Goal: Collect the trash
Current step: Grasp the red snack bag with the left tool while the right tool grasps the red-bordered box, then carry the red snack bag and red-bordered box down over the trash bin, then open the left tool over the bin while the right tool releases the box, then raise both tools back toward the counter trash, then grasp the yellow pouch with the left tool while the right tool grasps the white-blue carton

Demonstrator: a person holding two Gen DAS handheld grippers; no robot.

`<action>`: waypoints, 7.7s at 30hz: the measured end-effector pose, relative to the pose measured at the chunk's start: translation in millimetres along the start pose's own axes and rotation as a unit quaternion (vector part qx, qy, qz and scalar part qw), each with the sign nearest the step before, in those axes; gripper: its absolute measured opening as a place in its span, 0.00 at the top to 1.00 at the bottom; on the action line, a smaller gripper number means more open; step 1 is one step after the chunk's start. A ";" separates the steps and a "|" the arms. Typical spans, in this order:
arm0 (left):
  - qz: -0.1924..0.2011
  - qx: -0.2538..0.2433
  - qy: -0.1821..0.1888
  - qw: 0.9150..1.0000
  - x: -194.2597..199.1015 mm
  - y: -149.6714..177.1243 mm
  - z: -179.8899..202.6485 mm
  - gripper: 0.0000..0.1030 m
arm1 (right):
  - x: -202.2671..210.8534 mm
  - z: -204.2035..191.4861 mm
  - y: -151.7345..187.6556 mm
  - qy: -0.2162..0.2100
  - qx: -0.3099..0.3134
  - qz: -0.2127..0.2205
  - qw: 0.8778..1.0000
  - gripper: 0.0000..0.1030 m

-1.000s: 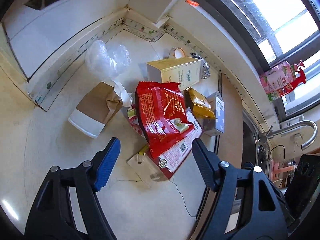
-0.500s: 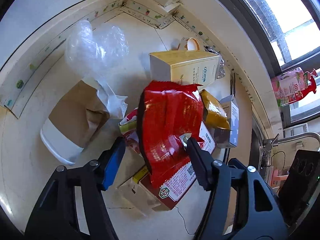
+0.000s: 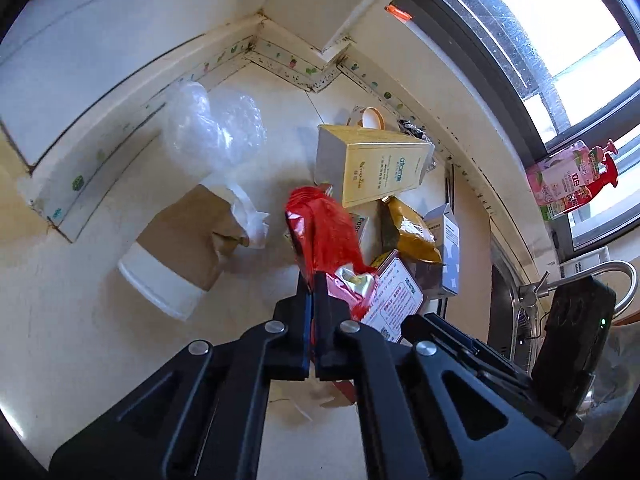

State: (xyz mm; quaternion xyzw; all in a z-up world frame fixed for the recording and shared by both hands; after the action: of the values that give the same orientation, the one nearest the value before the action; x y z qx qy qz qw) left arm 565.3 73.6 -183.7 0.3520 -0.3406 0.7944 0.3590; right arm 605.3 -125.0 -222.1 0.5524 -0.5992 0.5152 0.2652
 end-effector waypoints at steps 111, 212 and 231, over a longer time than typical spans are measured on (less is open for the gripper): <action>-0.253 -0.217 -0.153 0.930 -154.8 471.4 -195.9 0.77 | -131.7 105.4 566.1 0.092 -0.107 -0.121 0.983 0.37; 0.033 -0.151 -0.102 0.983 33.7 15.9 118.3 0.45 | 45.2 42.8 -27.0 0.105 0.070 0.039 0.991 0.24; -0.009 -0.135 -0.071 0.988 -37.3 -8.2 149.2 0.38 | 20.0 73.8 -37.8 0.030 0.048 0.043 0.997 0.65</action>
State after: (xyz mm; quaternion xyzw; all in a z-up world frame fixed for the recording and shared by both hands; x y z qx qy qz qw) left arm 637.4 -53.0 -133.8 0.3589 -0.4660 0.7112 0.3851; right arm 654.3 -194.7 -216.3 0.5226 -0.5885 0.5707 0.2342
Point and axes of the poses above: each gripper's, at about its wrist camera, not at the fingertips, and x roughly against the way its jaws point, z to its right, y to its underside, the point moved 5 cm from there along -x, roughly the way its jaws point, and after that the axes turned 4 degrees about x, right-handed, at the moved point
